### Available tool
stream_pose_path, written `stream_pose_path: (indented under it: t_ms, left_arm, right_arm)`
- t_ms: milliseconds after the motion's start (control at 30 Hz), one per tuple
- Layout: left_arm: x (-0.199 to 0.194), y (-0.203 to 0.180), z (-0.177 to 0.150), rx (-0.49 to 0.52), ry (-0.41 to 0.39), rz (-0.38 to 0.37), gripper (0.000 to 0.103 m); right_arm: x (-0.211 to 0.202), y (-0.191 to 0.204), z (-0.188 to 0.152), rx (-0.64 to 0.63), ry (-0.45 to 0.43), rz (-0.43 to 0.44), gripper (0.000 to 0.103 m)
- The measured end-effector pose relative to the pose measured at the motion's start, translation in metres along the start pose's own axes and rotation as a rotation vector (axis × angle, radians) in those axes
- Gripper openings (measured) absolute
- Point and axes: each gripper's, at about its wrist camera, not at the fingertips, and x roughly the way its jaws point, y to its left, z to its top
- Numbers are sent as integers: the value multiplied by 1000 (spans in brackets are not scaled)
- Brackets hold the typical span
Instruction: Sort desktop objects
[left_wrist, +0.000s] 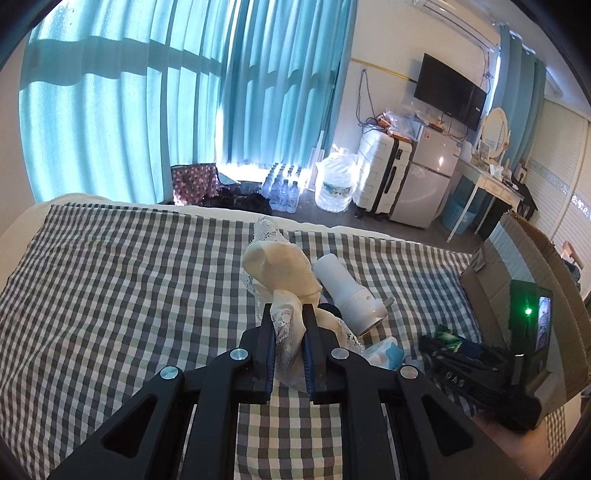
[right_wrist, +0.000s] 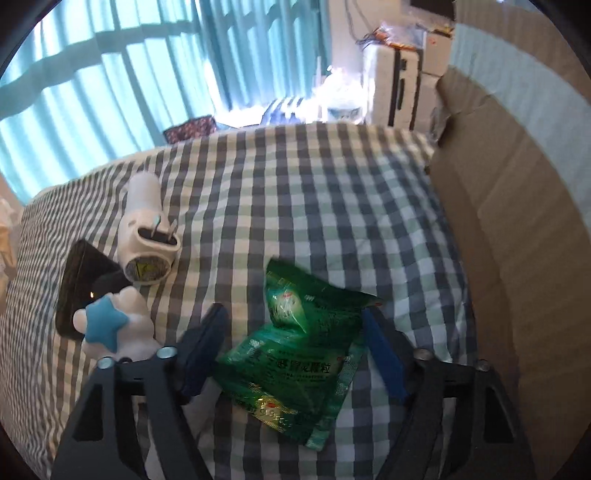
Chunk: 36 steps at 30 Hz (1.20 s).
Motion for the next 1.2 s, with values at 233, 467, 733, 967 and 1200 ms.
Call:
stream_pose_path:
  t_ms: [233,467,733,967,1200]
  left_arm:
    - [-20,-3,0,17,-56,20,12]
    - [-62,-3,1,78,-122,54,12]
    - [-109,-2,11,26,-183,87,12]
    - [-144,-1,17,26,-193,133,12]
    - [-183,-17,24,32,-222,150,12]
  right_arm:
    - [-19,-14,3,46,28,54,38]
    - [-92,6,14,-14,-111,117,38]
    - [-155,30,8,-107,-204,140,38]
    - [-208,40,10,-160,-274,190,38]
    - [-260,44,-2,-230,-348,227,38]
